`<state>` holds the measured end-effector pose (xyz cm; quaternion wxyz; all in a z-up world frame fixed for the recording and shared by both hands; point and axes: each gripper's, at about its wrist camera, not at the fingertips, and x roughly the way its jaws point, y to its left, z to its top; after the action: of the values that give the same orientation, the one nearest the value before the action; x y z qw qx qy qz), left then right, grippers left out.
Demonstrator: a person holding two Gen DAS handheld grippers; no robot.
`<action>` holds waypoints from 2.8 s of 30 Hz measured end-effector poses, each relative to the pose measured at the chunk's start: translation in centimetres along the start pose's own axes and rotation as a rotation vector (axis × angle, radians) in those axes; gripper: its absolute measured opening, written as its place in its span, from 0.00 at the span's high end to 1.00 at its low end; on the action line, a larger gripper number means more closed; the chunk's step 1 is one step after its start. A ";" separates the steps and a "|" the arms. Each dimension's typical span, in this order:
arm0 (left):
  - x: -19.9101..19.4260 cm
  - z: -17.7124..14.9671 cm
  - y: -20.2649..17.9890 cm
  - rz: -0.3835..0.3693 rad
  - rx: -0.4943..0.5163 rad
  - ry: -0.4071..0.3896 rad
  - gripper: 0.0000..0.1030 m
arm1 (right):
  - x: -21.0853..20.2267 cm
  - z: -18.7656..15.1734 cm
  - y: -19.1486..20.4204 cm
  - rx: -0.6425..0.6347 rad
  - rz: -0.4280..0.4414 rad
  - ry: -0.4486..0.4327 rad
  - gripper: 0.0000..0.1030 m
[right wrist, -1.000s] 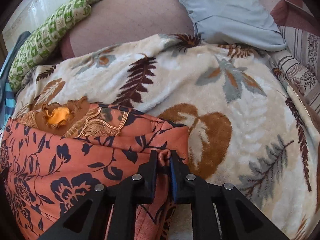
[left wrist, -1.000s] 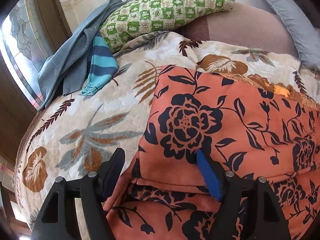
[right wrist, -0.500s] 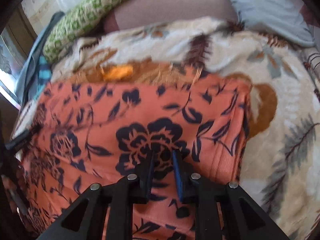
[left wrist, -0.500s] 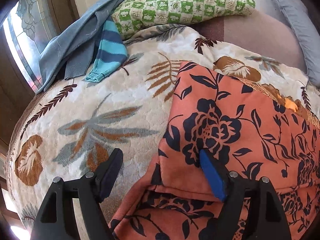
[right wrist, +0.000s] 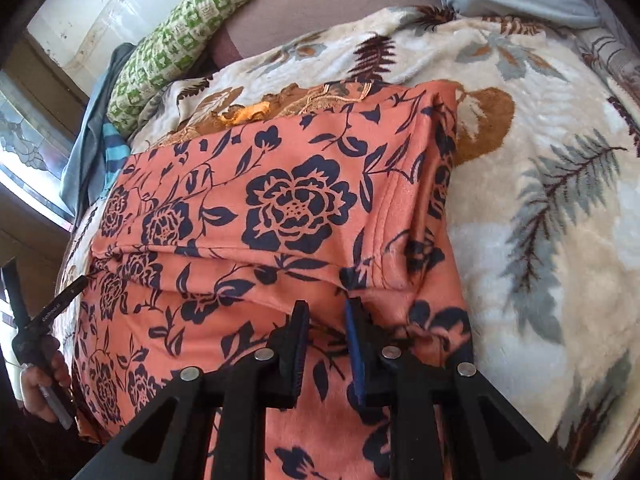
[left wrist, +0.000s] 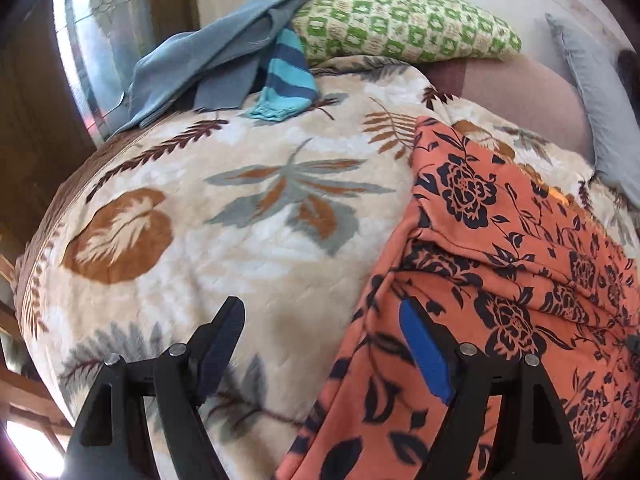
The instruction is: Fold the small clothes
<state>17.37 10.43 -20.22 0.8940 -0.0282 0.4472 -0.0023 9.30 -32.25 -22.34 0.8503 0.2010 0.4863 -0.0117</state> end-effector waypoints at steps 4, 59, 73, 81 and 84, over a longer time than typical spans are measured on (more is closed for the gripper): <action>-3.1 -1.9 3.7 -0.021 -0.099 -0.005 0.21 | -3.6 -2.2 -0.2 -0.023 0.069 -0.089 0.79; -10.1 -11.6 7.5 -0.437 0.001 0.365 0.86 | -4.7 -19.9 -1.7 0.169 0.199 0.333 0.95; -9.5 4.5 5.6 -0.620 -0.130 0.232 0.86 | -17.2 -2.8 -1.9 0.147 0.477 -0.248 0.95; 2.5 16.4 -0.6 -0.534 -0.176 0.296 0.86 | -9.0 10.5 -5.5 0.287 0.418 -0.289 0.95; 7.7 18.6 -3.5 -0.506 -0.176 0.315 0.86 | -4.2 13.7 -8.2 0.400 0.436 -0.248 0.94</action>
<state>36.93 7.65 -15.07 0.7788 -0.2154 0.5576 -0.1904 16.59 -45.32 -15.44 0.8293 0.4607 0.3123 0.0508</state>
